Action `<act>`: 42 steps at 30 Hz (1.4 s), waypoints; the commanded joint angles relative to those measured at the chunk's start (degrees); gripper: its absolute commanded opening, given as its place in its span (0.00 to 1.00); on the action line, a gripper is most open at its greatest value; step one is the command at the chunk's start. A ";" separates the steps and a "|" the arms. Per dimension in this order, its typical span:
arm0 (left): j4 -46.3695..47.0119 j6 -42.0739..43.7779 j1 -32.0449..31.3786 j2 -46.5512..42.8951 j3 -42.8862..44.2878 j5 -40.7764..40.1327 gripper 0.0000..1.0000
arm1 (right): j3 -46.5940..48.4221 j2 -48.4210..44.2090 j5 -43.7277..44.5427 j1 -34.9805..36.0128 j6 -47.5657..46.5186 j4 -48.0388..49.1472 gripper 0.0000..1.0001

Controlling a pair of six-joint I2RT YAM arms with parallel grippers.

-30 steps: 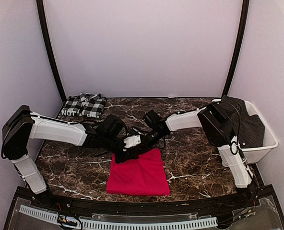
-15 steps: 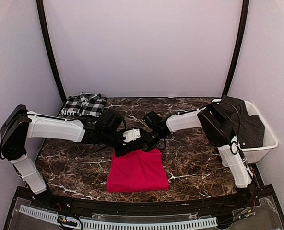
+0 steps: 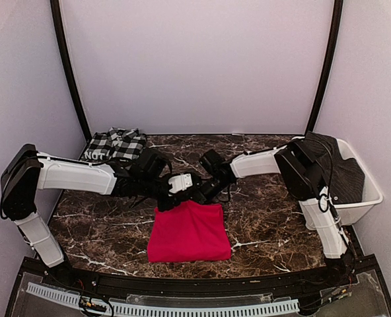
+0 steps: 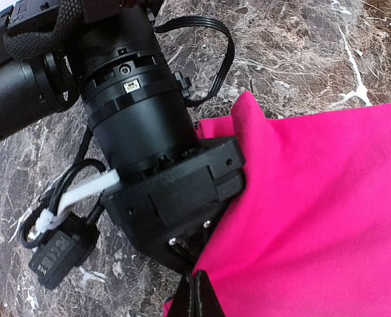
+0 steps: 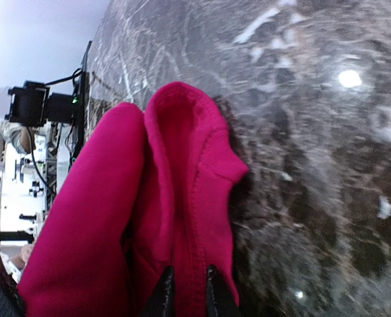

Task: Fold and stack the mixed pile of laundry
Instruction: Fold the 2/3-rectangle-folded T-shirt at the center of the board, then adjust the square-folded T-shirt at the center of the board.

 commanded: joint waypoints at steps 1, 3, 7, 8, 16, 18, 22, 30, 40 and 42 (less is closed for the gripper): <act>4.22 1.12 0.51 -1.49 -0.57 -1.55 0.02 | 2.12 -4.88 5.74 -3.63 -1.53 -4.67 0.19; 4.60 0.67 0.49 -1.55 -0.62 -2.50 0.15 | 2.30 -6.69 7.28 -5.32 -2.33 -6.11 0.25; 2.93 -4.29 0.85 -2.67 -0.23 -5.56 0.38 | 0.22 -11.98 10.99 -8.90 -3.71 -7.73 0.34; 2.34 -6.99 1.30 -3.78 -0.54 -6.02 0.39 | -0.79 -13.46 11.75 -9.83 -3.85 -7.84 0.36; 0.22 -35.53 6.78 -14.26 -8.42 -3.22 0.41 | -18.95 -27.62 15.16 -12.31 -4.17 -2.38 0.38; -0.59 -42.24 8.26 -15.84 -10.44 -1.90 0.42 | -22.95 -29.33 15.93 -12.38 -3.80 0.18 0.38; -1.50 -51.68 10.49 -17.39 -13.77 -0.41 0.42 | -25.70 -28.19 15.01 -12.41 -3.42 1.96 0.38; 0.58 -61.93 13.26 -17.50 -19.31 2.66 0.42 | -26.39 -27.03 12.28 -11.63 -4.57 2.41 0.40; 5.23 -64.83 13.58 -11.89 -20.33 5.44 0.43 | -25.76 -24.02 14.20 -9.58 -5.51 1.03 0.41; 6.65 -65.01 13.58 -10.26 -20.11 6.27 0.43 | -25.90 -23.75 14.18 -9.47 -6.13 1.23 0.41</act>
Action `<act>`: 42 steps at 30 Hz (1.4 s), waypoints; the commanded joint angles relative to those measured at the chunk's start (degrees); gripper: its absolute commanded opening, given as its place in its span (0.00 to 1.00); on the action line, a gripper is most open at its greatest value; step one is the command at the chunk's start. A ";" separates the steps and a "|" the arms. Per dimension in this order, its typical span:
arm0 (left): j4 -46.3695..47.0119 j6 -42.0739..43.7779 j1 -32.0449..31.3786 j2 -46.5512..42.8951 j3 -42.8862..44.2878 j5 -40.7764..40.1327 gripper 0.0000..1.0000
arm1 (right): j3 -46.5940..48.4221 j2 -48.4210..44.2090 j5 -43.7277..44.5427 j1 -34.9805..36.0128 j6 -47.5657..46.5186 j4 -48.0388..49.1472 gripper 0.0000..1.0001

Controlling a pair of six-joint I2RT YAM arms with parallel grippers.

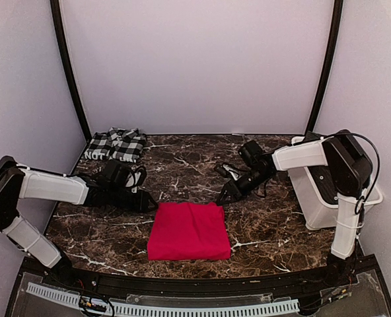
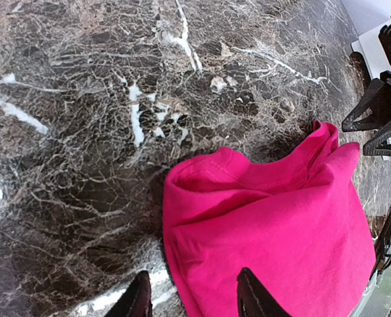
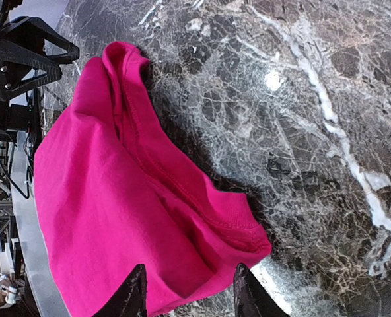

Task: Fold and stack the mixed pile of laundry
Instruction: Adjust the square-folded T-shirt at the center of the board.

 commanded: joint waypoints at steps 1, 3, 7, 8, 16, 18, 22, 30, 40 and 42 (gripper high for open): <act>4.45 -1.50 0.27 3.09 -0.04 2.91 0.43 | 0.50 1.11 0.50 0.68 -1.97 0.26 0.41; 5.78 -1.79 0.27 4.59 0.04 3.52 0.43 | 0.65 1.47 0.43 0.99 -2.30 0.14 0.41; 7.63 -2.06 0.28 6.22 0.14 4.59 0.42 | 0.90 2.09 0.09 1.43 -2.75 0.02 0.40; 7.95 -2.01 0.30 6.44 0.21 4.59 0.42 | 1.00 2.20 0.04 1.52 -2.84 -0.01 0.39; 8.57 -1.33 0.27 7.30 0.88 4.77 0.30 | 0.94 1.88 -0.54 1.75 -3.39 -0.35 0.24; 8.65 -1.25 0.27 7.32 1.00 4.77 0.19 | 1.03 1.57 -0.21 1.79 -3.31 -0.56 0.15; 8.43 -1.09 0.40 5.94 0.79 3.75 0.01 | 0.88 0.00 0.78 1.79 -2.97 -0.91 0.01; 6.32 -0.37 0.77 -0.31 -0.14 -0.62 0.00 | 0.61 -3.57 3.57 1.04 -1.63 -1.32 0.00; 6.96 1.08 2.90 1.86 1.89 -2.56 0.00 | 2.95 -2.63 8.18 -1.98 0.62 -1.37 0.00; 8.76 1.32 3.44 4.17 2.66 -2.92 0.00 | 3.58 -1.22 8.34 -1.99 1.76 0.20 0.00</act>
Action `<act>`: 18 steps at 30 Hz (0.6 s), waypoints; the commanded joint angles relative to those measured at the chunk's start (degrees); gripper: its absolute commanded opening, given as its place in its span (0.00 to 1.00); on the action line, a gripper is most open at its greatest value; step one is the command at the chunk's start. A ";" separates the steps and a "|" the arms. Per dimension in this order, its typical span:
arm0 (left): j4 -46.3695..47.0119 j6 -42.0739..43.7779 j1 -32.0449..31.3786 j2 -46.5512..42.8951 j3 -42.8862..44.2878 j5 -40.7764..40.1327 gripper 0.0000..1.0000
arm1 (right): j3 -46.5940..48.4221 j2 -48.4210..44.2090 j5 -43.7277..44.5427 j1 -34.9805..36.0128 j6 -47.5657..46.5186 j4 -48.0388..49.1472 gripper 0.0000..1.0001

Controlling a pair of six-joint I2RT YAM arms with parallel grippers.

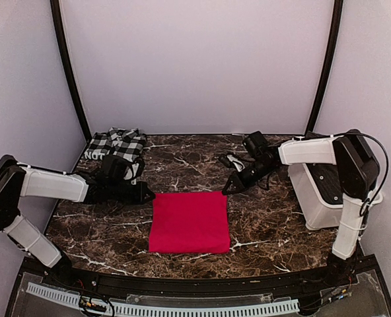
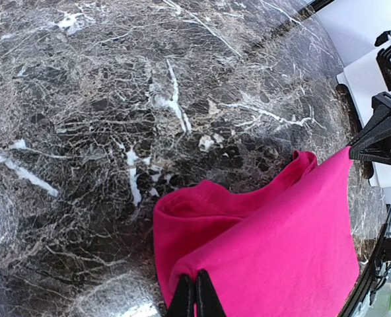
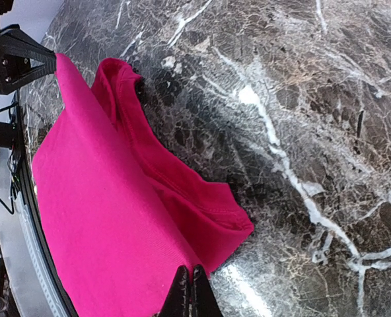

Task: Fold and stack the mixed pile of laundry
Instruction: Adjust the square-folded T-shirt at the center of the board.

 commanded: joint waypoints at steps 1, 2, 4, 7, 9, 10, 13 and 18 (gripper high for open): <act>1.85 1.71 1.51 3.98 2.33 -2.20 0.00 | 2.57 3.10 2.47 -0.61 2.67 2.97 0.00; 2.10 1.85 1.72 5.87 3.15 -2.77 0.00 | 3.06 4.35 2.54 -0.59 3.19 3.74 0.00; 2.93 2.04 2.14 8.86 4.19 -2.66 0.00 | 4.29 6.84 3.36 -0.56 4.07 4.89 0.00; 4.12 1.79 2.25 12.35 5.31 -2.78 0.00 | 5.61 9.61 4.96 -0.37 5.30 6.63 0.00; 4.19 1.54 2.34 14.39 6.33 -3.51 0.00 | 6.03 10.89 6.06 -0.38 6.18 7.80 0.00; 4.31 1.32 2.41 15.55 6.83 -4.35 0.00 | 6.19 11.41 6.51 -0.31 6.47 8.30 0.00; 4.13 0.33 2.94 17.66 7.69 -5.68 0.00 | 7.00 12.71 8.50 -0.13 6.86 8.65 0.00; 3.06 -0.26 3.62 18.23 9.15 -6.69 0.00 | 7.81 11.13 10.41 -0.11 7.59 8.33 0.07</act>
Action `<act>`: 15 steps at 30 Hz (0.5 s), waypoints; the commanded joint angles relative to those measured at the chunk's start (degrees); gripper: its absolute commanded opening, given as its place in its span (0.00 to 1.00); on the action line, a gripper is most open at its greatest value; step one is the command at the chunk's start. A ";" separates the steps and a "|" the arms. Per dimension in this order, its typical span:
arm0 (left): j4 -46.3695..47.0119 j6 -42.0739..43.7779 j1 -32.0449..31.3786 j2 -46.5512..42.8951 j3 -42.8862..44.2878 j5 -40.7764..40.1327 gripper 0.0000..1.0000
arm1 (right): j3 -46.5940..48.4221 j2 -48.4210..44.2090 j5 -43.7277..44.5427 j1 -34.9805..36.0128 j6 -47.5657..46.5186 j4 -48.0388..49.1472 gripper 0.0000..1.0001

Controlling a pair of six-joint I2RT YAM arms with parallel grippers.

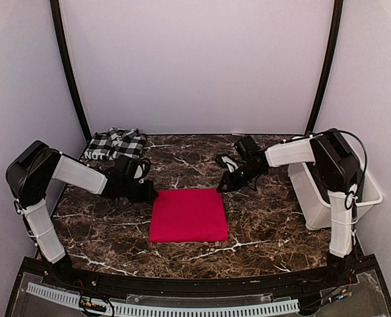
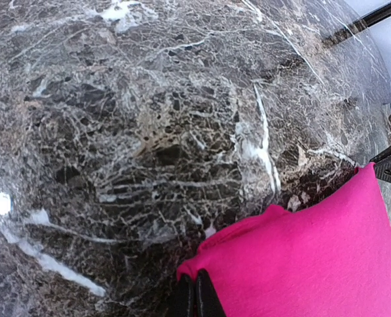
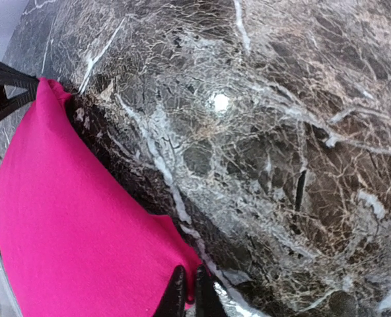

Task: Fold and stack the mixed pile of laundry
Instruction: Adjust the square-folded T-shirt at the center of the board, then smooth out the square-folded T-shirt at the center of the board.

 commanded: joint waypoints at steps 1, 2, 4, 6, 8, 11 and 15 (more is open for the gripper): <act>-2.74 -0.24 1.12 0.38 2.54 -3.05 0.02 | 1.64 -1.26 4.43 0.00 1.36 0.23 0.17; -4.99 0.35 1.22 0.01 3.31 -3.01 0.12 | 2.15 -2.53 5.34 -0.04 1.37 -0.71 0.25; -7.94 0.92 1.37 -2.51 4.82 -3.58 0.32 | 3.10 -5.94 7.11 -0.23 1.13 -3.21 0.40; -9.95 1.08 1.39 -7.26 4.99 -4.38 0.53 | 2.95 -10.55 7.82 -0.39 1.04 -4.47 0.51; -11.06 1.63 1.40 -12.83 4.36 -3.21 0.78 | 1.88 -15.38 6.63 -0.46 1.31 -5.11 0.64; -10.72 0.84 1.17 -21.32 1.30 3.37 0.97 | -2.47 -22.34 0.48 -0.44 4.65 -3.45 0.81; -6.05 -4.37 -4.24 -27.93 -5.29 11.42 0.99 | -12.67 -28.55 -10.26 3.21 14.94 5.95 0.87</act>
